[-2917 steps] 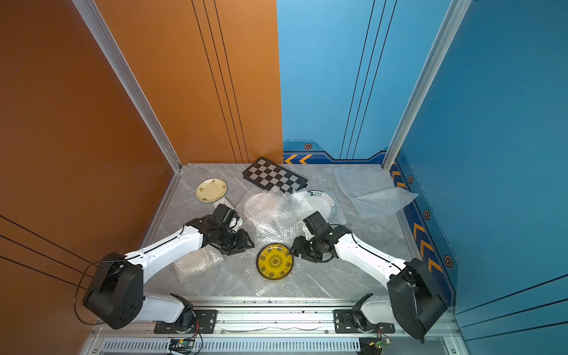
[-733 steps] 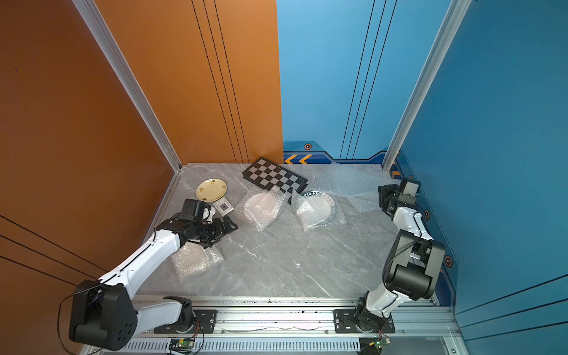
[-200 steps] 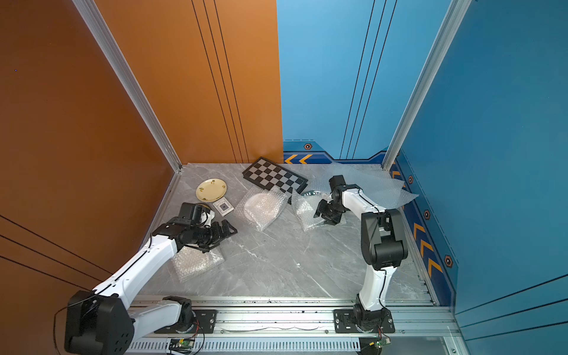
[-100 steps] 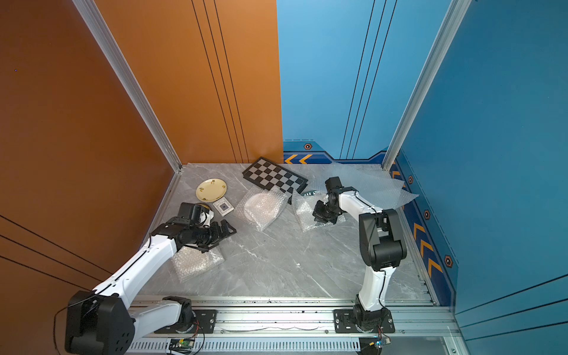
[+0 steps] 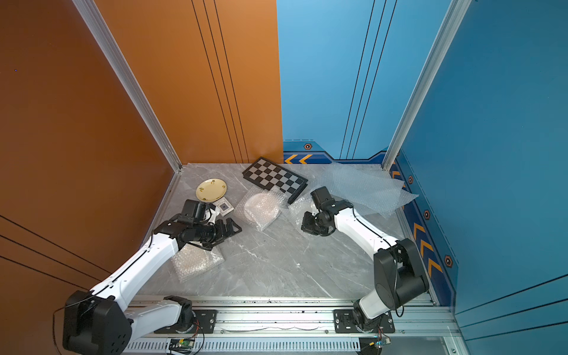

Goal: Unpack dinner plates from bubble wrap
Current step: Move the bubble wrap to the center of the board.

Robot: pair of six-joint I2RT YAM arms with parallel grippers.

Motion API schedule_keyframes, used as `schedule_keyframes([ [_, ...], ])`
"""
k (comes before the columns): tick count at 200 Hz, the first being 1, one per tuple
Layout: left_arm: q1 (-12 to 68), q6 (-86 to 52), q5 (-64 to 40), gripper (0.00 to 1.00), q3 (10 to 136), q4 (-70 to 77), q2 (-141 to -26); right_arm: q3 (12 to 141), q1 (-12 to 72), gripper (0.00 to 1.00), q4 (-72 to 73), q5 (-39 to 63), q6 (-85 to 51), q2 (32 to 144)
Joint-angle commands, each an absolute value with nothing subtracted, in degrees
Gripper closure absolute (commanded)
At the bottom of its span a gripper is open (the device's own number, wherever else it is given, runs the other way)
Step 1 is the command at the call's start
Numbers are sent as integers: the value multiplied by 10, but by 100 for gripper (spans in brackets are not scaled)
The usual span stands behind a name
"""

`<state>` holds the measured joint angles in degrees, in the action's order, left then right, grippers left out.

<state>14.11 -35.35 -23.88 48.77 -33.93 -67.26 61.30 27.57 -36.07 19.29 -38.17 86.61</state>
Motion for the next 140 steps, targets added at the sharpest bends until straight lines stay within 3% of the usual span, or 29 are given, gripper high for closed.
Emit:
schedule_keyframes([
  [1,168,-326,-241,2,507,-345,-660,570,333,100,-342,165,-460,843],
  [57,194,-322,-218,2,477,-345,-631,557,480,100,-238,163,-543,863],
  [73,192,-325,-216,2,468,-346,-621,575,516,94,-237,190,-532,896],
  [86,187,-328,-207,2,460,-352,-612,585,540,84,-237,205,-523,917],
  [120,156,-340,-199,2,437,-363,-586,612,568,41,-241,254,-506,953],
  [140,150,-343,-204,2,436,-363,-584,633,566,29,-257,272,-491,950],
])
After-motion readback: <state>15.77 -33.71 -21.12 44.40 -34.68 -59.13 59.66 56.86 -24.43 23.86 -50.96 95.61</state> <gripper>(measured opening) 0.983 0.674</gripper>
